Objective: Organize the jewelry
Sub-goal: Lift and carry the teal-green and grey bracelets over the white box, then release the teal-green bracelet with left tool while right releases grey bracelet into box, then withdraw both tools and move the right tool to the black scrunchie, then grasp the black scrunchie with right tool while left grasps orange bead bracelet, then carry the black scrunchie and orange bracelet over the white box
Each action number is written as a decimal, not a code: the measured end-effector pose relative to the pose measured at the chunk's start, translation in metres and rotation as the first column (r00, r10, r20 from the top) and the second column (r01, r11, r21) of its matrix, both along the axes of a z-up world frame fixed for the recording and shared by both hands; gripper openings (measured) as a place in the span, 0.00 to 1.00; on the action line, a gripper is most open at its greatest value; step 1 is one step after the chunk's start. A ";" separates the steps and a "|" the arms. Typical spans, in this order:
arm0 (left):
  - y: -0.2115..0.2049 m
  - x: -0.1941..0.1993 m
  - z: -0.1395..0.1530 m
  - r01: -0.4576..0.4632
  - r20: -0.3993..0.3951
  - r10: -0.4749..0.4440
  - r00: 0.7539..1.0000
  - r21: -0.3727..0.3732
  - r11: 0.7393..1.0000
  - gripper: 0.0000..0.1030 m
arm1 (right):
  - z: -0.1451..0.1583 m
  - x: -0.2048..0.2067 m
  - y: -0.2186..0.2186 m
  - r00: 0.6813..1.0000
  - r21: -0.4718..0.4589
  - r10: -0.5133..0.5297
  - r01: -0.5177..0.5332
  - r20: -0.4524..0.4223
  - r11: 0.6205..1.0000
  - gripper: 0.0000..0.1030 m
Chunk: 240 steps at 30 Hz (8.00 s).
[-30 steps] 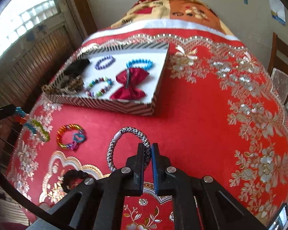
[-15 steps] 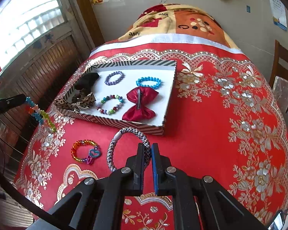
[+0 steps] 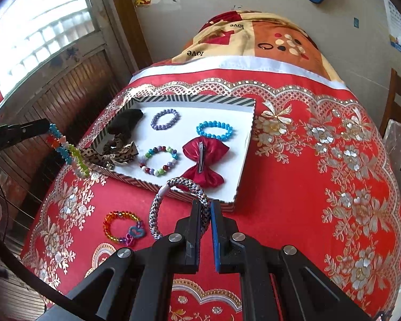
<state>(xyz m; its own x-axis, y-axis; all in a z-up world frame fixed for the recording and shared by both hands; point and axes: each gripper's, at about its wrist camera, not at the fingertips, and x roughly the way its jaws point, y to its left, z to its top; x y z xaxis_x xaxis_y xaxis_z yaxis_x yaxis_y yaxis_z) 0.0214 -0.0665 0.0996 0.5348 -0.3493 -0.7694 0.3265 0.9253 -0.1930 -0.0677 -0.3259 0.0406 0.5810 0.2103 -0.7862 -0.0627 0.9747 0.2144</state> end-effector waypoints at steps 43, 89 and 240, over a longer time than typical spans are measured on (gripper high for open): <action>-0.075 0.124 -0.039 0.007 -0.050 -0.004 0.999 0.069 0.998 0.09 | -0.019 0.133 -0.002 0.996 -0.001 0.081 -0.082 -0.034 0.997 0.06; -0.042 0.111 -0.101 -0.160 -0.088 0.180 0.980 0.204 0.966 0.44 | -0.038 0.194 0.016 0.996 -0.013 0.066 -0.067 -0.061 0.998 0.33; -0.017 -0.026 -0.031 -0.025 0.011 0.024 1.000 0.165 0.986 0.08 | 0.030 -0.023 0.056 0.987 -0.113 0.122 -0.110 0.105 0.988 0.06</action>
